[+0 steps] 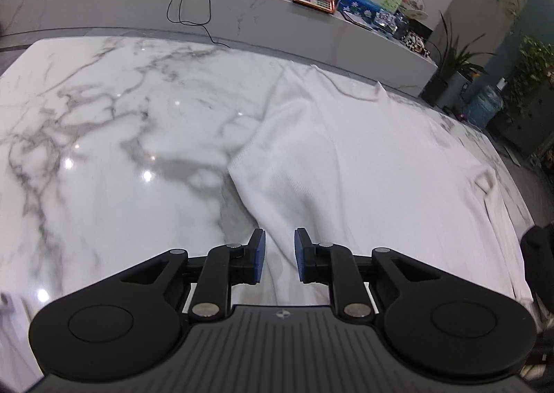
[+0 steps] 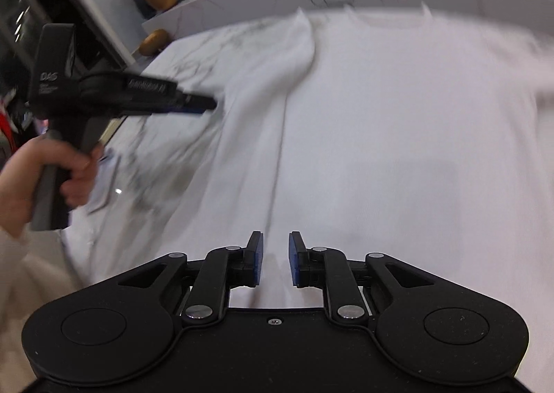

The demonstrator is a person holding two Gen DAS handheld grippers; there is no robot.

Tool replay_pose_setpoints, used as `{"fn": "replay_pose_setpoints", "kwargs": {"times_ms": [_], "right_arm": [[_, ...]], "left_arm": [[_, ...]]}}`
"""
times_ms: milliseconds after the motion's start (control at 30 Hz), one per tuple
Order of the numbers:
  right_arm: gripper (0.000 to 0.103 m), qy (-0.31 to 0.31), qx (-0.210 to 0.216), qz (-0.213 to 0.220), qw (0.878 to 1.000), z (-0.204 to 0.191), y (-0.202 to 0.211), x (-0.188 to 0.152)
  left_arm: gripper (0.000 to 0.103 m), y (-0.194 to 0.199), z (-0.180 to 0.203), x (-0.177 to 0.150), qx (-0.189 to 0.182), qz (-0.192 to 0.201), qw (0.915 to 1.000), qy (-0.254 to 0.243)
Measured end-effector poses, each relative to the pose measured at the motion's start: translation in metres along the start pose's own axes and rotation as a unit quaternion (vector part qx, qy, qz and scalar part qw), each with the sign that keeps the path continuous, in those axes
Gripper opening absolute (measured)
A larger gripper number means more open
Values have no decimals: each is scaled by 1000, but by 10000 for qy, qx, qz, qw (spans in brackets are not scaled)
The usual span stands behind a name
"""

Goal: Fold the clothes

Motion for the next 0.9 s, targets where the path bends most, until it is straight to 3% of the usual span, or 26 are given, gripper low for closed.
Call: {"fn": "replay_pose_setpoints", "kwargs": {"times_ms": [267,333,367,500,600,733,800,900], "right_arm": [[21,-825,-54,-24,9966,-12,11,-28],[4,-862,7,-53,9963,-14,11,-30],[4,-860,21,-51,9963,-16,11,-30],[4,-689,-108,270,9972,-14,27,-16],[4,-455,-546,447,9965,7,45,-8],[7,-145,-1134,276,9931,37,54,-17],[9,-43,-1170,280,9927,40,58,-21],[15,623,-1124,555,9902,26,71,-23]], "left_arm": [[19,23,6,-10,-36,102,9999,-50],[19,23,5,-12,-52,84,9999,-59],[19,23,5,-12,-61,77,9999,-59],[19,22,6,-15,-59,11,9999,-150],[19,21,7,-17,-56,-18,9998,-200],[19,23,9,-20,-37,-36,9998,-208],[19,22,8,-21,-19,-59,9997,-224],[19,20,8,-24,22,-107,9996,-252]]}}
Point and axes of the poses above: each gripper's, at about its wrist camera, not at the fingertips, and y roughly against the way its jaws point, z to its right, x to its top, the point moved 7 cm from there along -y, roughly the way its jaws point, and after that the axes turned 15 degrees about z, right-handed, at the moved point
